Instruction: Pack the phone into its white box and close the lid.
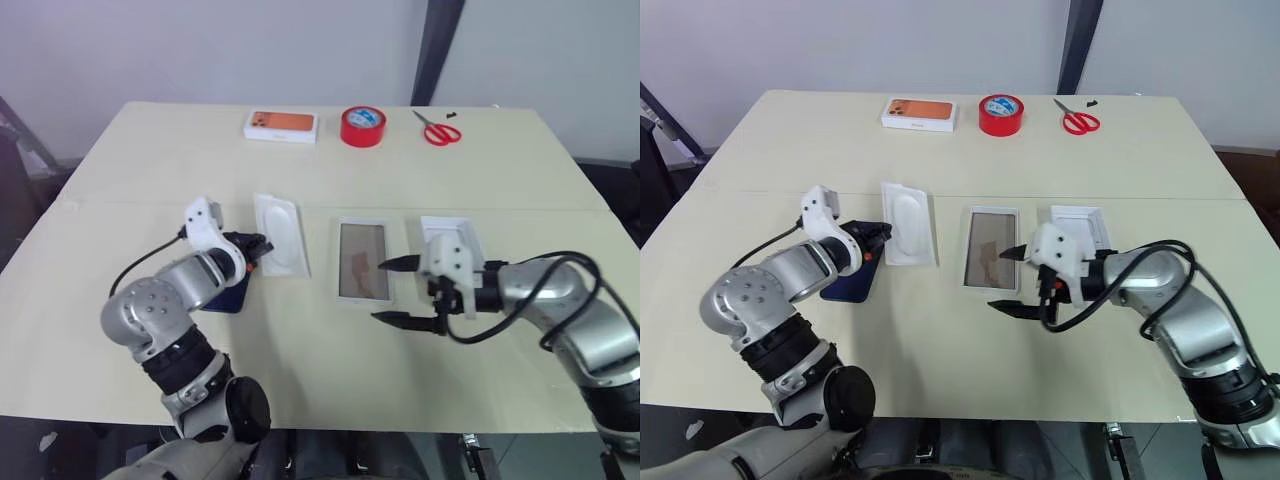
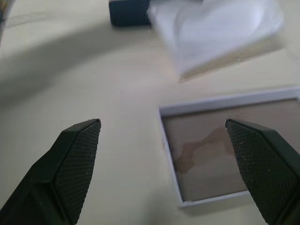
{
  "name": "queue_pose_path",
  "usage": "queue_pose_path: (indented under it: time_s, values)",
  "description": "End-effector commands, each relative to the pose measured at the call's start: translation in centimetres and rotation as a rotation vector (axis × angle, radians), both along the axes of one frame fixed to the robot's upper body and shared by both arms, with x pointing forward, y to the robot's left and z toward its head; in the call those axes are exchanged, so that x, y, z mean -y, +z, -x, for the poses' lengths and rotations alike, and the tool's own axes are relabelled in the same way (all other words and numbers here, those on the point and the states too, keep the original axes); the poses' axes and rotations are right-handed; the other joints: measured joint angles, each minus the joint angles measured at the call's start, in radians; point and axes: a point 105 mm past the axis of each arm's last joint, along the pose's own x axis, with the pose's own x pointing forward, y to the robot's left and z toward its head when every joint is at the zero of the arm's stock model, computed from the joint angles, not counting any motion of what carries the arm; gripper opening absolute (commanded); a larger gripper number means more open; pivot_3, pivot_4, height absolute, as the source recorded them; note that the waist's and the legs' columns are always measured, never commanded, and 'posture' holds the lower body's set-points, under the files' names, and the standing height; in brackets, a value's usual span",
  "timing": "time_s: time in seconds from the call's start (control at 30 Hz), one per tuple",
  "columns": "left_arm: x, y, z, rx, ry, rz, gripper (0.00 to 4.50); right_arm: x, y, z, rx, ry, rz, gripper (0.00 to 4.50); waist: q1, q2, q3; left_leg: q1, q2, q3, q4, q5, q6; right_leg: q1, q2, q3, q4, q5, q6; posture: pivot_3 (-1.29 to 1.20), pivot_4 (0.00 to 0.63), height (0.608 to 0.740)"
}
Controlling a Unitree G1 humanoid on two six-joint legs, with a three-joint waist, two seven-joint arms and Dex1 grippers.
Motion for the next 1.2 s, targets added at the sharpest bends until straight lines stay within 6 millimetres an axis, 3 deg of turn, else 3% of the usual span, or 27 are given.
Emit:
queue_pose_path:
  time_s: [0.03,0.07,0.17,0.37,0.4,0.6,0.93,1.03,1.17,1.2]
  values:
    - [-0.1,1.2,0.0,0.051,-0.02,-0.005,0.04,-0.9,-1.1,-1.0,0.021,0.0,0.053,4.5,0.0,0.0,0.0,0.0,0.0,0.0,0.0,0.0,-0.001,0.0,0.0,0.0,0.0,0.0,0.0,0.0,0.15,0.725]
    - [-0.1,1.2,0.1,0.052,-0.02,-0.006,0.04,-1.0,-1.5,-1.2,0.014,-0.001,0.062,4.5,0.001,0.0,0.0,0.0,0.0,0.0,0.0,0.001,-0.001,0.0,0.0,0.0,0.0,0.0,0.0,0.0,0.15,0.725]
    - [-0.5,1.3,0.2,0.059,-0.013,-0.02,0.0,-1.3,-3.0,-1.7,0.032,0.007,0.142,3.67,0.002,0.0,0.0,0.0,0.0,0.0,0.0,0.001,-0.001,0.0,0.0,0.0,0.0,0.0,0.0,0.0,0.15,0.725]
    - [-1.0,1.5,0.4,0.077,0.006,-0.008,0.0,-3.0,-2.3,-1.2,0.038,0.063,0.104,0.41,-0.001,-0.001,0.0,0.0,0.0,0.0,0.0,0.001,-0.002,-0.001,0.0,0.0,0.0,0.0,0.0,0.0,0.15,0.725]
    - [-1.1,1.5,0.4,0.077,0.01,-0.006,0.0,-3.3,-2.2,-1.0,0.034,0.075,0.101,0.06,-0.001,-0.001,0.0,0.0,0.0,0.0,0.0,0.001,-0.002,-0.001,0.0,0.0,0.001,0.0,0.0,0.0,0.15,0.725]
    - [-1.1,2.2,0.3,0.107,0.007,0.024,0.0,-5.9,-2.3,0.4,0.048,0.139,0.092,0.06,-0.001,-0.001,0.0,0.0,0.0,0.0,0.0,0.001,-0.002,-0.001,0.0,0.0,0.001,0.0,0.0,0.0,0.15,0.725]
    - [0.0,2.7,0.3,0.123,-0.051,0.078,0.0,-9.9,-3.4,-0.4,0.112,0.192,0.061,0.06,-0.004,-0.001,0.0,0.0,0.0,0.0,0.0,0.001,-0.002,-0.001,0.0,0.0,0.001,0.0,0.0,0.0,0.15,0.725]
    - [0.7,2.3,0.4,0.109,-0.072,0.079,0.0,-10.2,-3.1,-0.4,0.113,0.193,0.043,0.91,-0.005,-0.001,0.0,0.0,0.0,0.0,0.0,0.001,-0.002,-0.001,0.0,0.0,0.001,0.0,0.0,0.0,0.15,0.725]
    - [1.3,2.0,0.6,0.097,-0.088,0.088,0.0,-9.2,-1.2,-0.5,0.131,0.178,-0.015,2.94,-0.004,-0.001,0.0,0.0,0.0,0.0,0.0,0.001,-0.002,-0.001,0.0,0.0,0.001,0.0,0.0,0.0,0.15,0.725]
    - [1.6,1.8,0.7,0.091,-0.097,0.085,0.0,-8.3,-0.2,-0.1,0.113,0.182,-0.036,3.44,-0.003,-0.001,0.0,0.0,0.0,0.0,0.0,0.001,-0.002,-0.001,0.0,0.0,0.001,0.0,0.0,0.0,0.15,0.725]
